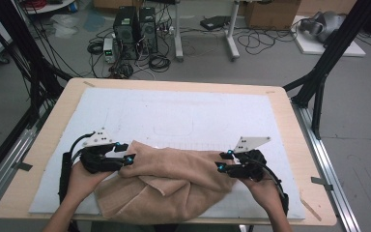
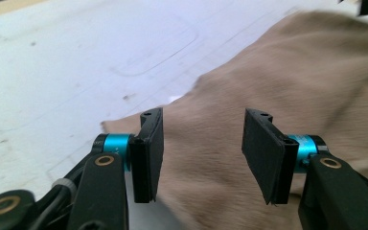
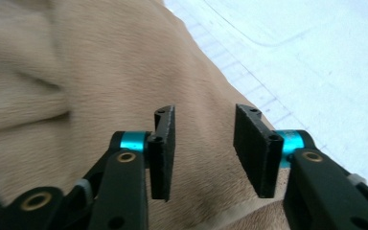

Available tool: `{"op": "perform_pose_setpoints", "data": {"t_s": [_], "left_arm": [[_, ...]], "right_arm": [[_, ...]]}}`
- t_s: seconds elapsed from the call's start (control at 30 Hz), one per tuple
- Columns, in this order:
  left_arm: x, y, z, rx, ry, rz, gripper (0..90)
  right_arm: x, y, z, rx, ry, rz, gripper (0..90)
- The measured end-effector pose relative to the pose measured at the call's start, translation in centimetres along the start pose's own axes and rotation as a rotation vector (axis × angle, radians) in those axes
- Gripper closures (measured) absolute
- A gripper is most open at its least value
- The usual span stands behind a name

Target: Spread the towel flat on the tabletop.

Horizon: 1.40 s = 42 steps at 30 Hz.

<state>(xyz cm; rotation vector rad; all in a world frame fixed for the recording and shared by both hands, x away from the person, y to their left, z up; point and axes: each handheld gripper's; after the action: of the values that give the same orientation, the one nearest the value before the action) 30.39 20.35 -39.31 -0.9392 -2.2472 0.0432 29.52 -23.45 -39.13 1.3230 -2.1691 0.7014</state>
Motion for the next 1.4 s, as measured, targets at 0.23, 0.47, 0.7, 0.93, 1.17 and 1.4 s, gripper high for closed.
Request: {"op": "perform_pose_setpoints", "data": {"t_s": [0.23,0.47,0.7,0.93,1.17,1.4], "left_arm": [[-2.4,0.4,0.6,-0.006,0.119,-0.027,54.3],[-3.6,0.8,1.5,0.034,0.152,0.006,69.2],[-3.8,0.4,1.6,0.022,0.146,-0.005,81.2],[-3.0,0.2,1.3,0.001,0.098,-0.025,84.7],[-1.5,0.1,0.3,-0.002,0.04,-0.021,85.2],[-0.1,-0.3,-1.1,-0.01,-0.03,-0.026,85.9]], "right_arm": [[-2.8,0.0,2.1,-0.051,0.069,-0.042,58.3],[-3.3,0.4,3.1,-0.08,0.035,-0.068,70.8],[-3.4,0.5,2.5,-0.038,0.056,-0.078,81.7],[-3.0,0.4,1.8,-0.015,0.06,-0.064,83.5],[-1.6,-0.1,0.4,0.004,0.036,-0.035,83.5],[-0.6,-0.8,-1.3,0.036,0.032,-0.014,83.5]]}}
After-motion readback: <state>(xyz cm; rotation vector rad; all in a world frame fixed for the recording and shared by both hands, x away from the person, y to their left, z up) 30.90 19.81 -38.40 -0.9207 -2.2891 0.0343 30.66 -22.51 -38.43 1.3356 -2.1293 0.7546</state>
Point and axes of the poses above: each handheld gripper's, and its own axes: x roughly backward along the jaws, z roughly out of its underside, y roughly to its left, and after that the axes turned 15 degrees about x, right-handed
